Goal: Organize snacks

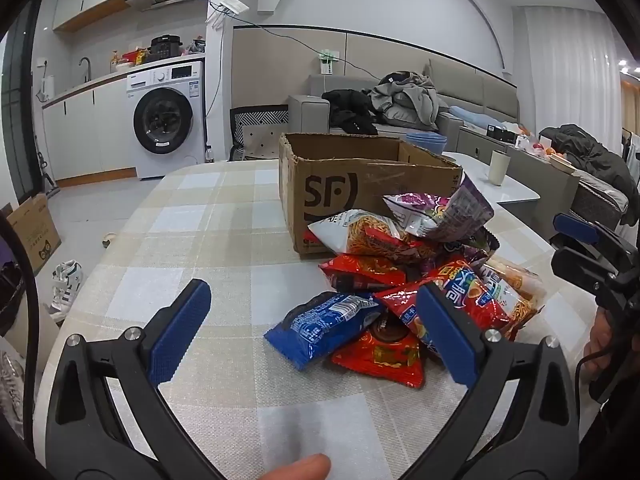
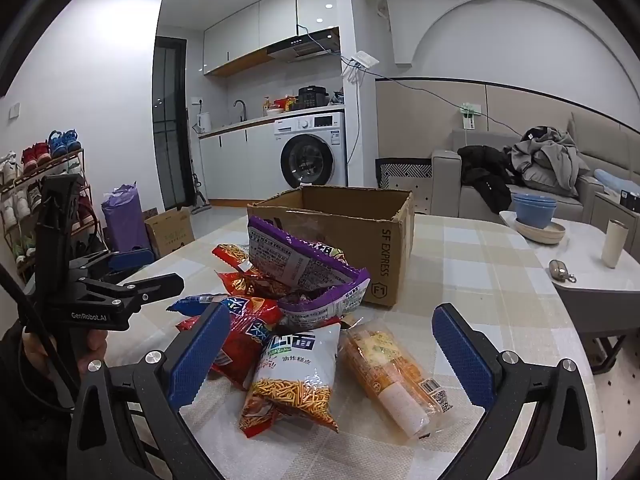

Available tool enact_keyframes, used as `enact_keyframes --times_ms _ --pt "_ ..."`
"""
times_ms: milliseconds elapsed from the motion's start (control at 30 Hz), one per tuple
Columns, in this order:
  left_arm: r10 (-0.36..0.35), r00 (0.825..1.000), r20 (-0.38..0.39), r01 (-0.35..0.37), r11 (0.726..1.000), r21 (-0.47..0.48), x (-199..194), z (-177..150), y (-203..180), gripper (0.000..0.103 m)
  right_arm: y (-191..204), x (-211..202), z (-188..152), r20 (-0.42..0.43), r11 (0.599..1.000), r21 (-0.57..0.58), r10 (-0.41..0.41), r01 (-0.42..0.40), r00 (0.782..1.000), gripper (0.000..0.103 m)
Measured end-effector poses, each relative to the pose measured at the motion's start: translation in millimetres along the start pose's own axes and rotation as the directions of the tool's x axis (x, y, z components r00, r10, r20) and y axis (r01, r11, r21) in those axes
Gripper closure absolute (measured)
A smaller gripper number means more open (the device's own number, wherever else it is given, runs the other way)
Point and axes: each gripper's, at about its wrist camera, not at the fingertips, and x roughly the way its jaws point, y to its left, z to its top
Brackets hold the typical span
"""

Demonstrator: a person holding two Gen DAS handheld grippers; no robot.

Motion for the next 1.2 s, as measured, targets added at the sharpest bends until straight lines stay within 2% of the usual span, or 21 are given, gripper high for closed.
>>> enact_keyframes --times_ms 1200 --pt "-0.012 1.0 0.008 0.012 1.0 -0.013 -2.2 -1.3 -2.7 0.001 -0.1 -0.5 -2.0 0.0 1.0 -0.004 0.0 0.0 1.0 0.0"
